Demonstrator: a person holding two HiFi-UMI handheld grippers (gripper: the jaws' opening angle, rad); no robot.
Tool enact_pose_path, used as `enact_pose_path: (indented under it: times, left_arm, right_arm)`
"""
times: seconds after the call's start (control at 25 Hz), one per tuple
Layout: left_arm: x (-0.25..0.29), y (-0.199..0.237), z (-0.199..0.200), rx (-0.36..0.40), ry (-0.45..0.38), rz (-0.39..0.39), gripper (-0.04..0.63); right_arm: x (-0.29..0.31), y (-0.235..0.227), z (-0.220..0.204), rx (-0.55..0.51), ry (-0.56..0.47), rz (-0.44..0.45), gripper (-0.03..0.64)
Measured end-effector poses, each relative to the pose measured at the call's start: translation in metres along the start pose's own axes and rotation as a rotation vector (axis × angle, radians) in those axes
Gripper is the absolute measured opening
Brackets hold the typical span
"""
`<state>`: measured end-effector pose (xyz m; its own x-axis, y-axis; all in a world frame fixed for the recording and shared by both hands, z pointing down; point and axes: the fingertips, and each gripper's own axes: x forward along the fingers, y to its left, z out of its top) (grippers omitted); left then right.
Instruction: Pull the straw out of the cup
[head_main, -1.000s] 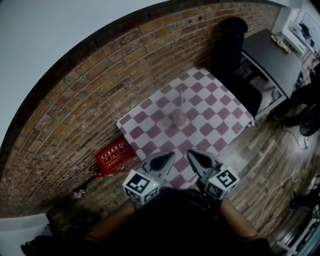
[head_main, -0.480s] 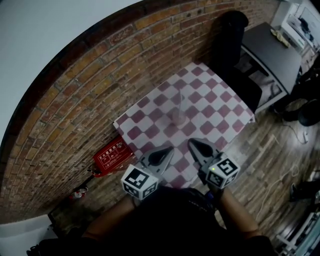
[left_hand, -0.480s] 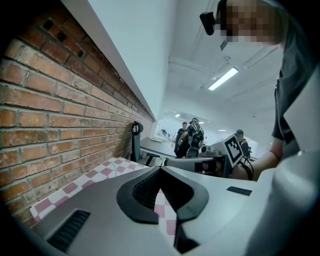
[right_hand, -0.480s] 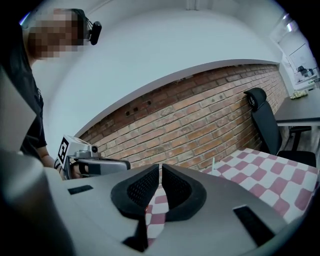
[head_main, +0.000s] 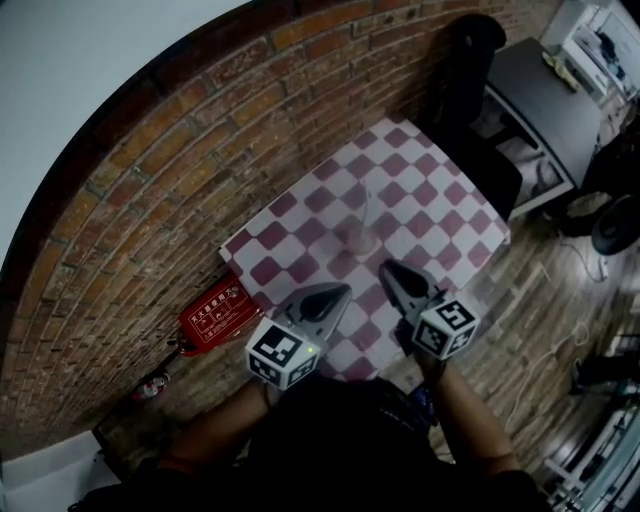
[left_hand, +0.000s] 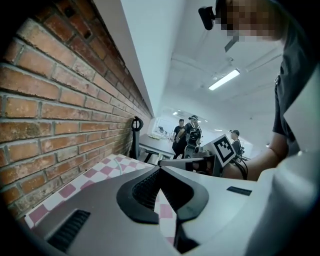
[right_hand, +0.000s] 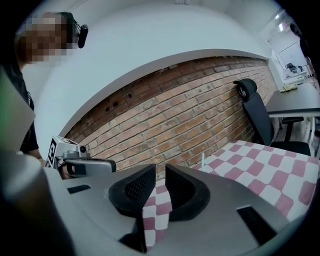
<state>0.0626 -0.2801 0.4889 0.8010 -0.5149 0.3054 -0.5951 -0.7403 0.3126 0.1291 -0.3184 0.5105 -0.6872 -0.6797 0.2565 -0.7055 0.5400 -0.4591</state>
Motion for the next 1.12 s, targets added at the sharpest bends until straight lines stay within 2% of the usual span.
enact_pose_path:
  times: [0.48,0.64,0.84,1.12]
  left_arm:
    - [0.045,0.066,-0.029,-0.037,0.056,0.015,0.008]
    - [0.060,0.078,-0.036,-0.040,0.071,0.016,0.008]
    - [0.069,0.088,-0.041,-0.055,0.079,0.021,0.008]
    - [0.077,0.095,-0.050,-0.066,0.095,0.023,0.008]
  right_arm:
    - [0.064,-0.066,-0.018,0.025,0.091,-0.052,0.084]
    - [0.082,-0.091,-0.025,0.014,0.131,-0.076,0.091]
    - [0.107,-0.119,-0.036,0.049,0.169,-0.103,0.096]
    - [0.131,-0.140,-0.053,0.036,0.241,-0.128,0.106]
